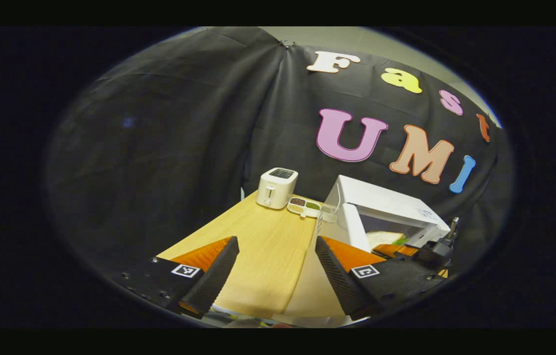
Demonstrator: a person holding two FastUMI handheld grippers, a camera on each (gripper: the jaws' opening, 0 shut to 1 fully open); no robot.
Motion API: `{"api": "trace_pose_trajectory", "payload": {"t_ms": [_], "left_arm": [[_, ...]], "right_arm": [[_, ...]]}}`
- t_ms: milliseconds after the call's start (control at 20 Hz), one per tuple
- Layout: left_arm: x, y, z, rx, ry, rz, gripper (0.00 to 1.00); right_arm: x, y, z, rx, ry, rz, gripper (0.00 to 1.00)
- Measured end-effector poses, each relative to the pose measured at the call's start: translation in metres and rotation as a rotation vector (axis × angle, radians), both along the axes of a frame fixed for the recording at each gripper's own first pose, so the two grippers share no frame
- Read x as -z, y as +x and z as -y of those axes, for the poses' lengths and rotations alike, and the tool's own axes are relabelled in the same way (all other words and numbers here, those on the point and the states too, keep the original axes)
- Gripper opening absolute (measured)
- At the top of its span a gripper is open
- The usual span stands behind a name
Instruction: Open the microwave oven with the left hand, put the food in, and close the microwave oven.
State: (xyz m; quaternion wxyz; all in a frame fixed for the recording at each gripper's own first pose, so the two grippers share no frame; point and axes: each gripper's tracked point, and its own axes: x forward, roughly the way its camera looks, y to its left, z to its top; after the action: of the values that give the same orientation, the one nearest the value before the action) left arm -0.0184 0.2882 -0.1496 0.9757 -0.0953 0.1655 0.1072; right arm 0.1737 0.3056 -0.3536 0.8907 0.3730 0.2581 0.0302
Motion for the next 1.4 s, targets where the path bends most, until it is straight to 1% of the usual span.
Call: {"api": "trace_pose_trajectory", "payload": {"t_ms": [150,250,300,350,500,700,750,800,900,950,1000,1050,1100,1150,1200,1250,1300,1350,1400], "left_arm": [[0.001,0.001,-0.001,-0.001,-0.005,-0.002,0.95],[0.005,0.0,-0.001,-0.01,-0.016,-0.01,0.95],[0.006,-0.001,-0.002,-0.014,-0.022,-0.014,0.92],[0.008,-0.001,-0.002,-0.018,-0.026,-0.019,0.95],[0.01,-0.001,-0.004,-0.035,-0.033,-0.022,0.95],[0.012,0.0,-0.002,-0.035,-0.041,-0.026,0.95],[0.013,0.001,-0.002,-0.033,-0.04,-0.026,0.95],[0.013,0.001,-0.001,-0.03,-0.039,-0.026,0.96],[0.013,0.002,0.0,-0.028,-0.036,-0.027,0.95],[0.013,0.002,-0.001,-0.028,-0.035,-0.028,0.95],[0.013,0.003,0.0,-0.026,-0.035,-0.028,0.95],[0.013,0.003,0.0,-0.024,-0.035,-0.028,0.95],[0.014,0.003,0.001,-0.022,-0.034,-0.028,0.95],[0.013,0.003,0.001,-0.02,-0.034,-0.028,0.95],[0.014,0.003,0.001,-0.018,-0.034,-0.028,0.95],[0.014,0.003,0.001,-0.018,-0.034,-0.028,0.95],[0.013,0.002,0.001,-0.018,-0.032,-0.028,0.91],[0.012,0.002,0.0,-0.018,-0.03,-0.025,0.95],[0.012,0.001,0.0,-0.02,-0.025,-0.022,0.95]], "right_arm": [[0.007,0.023,0.003,0.033,-0.013,0.002,0.32],[0.011,0.033,0.006,0.052,-0.043,0.012,0.32],[0.015,0.038,0.008,0.054,-0.069,0.011,0.32],[0.018,0.041,0.008,0.05,-0.096,0.01,0.24],[0.019,0.054,0.007,0.051,-0.124,0.025,0.24],[0.03,0.064,0.021,0.078,-0.206,0.019,0.24],[0.031,0.067,0.024,0.079,-0.214,0.021,0.4],[0.032,0.069,0.026,0.087,-0.223,0.019,0.33],[0.033,0.07,0.035,0.106,-0.27,0.016,0.48],[0.035,0.071,0.041,0.121,-0.302,0.007,0.44],[0.037,0.071,0.046,0.133,-0.337,0.004,0.51],[0.038,0.072,0.052,0.137,-0.368,0.001,0.64],[0.038,0.071,0.055,0.136,-0.389,0.0,0.59],[0.036,0.074,0.054,0.136,-0.392,0.005,0.66],[0.034,0.075,0.055,0.14,-0.408,0.011,0.59],[0.033,0.075,0.06,0.15,-0.444,0.011,0.58],[0.033,0.077,0.064,0.153,-0.472,0.011,0.58],[0.027,0.076,0.064,0.153,-0.486,0.021,0.78],[0.023,0.076,0.065,0.152,-0.497,0.035,0.74]]}}
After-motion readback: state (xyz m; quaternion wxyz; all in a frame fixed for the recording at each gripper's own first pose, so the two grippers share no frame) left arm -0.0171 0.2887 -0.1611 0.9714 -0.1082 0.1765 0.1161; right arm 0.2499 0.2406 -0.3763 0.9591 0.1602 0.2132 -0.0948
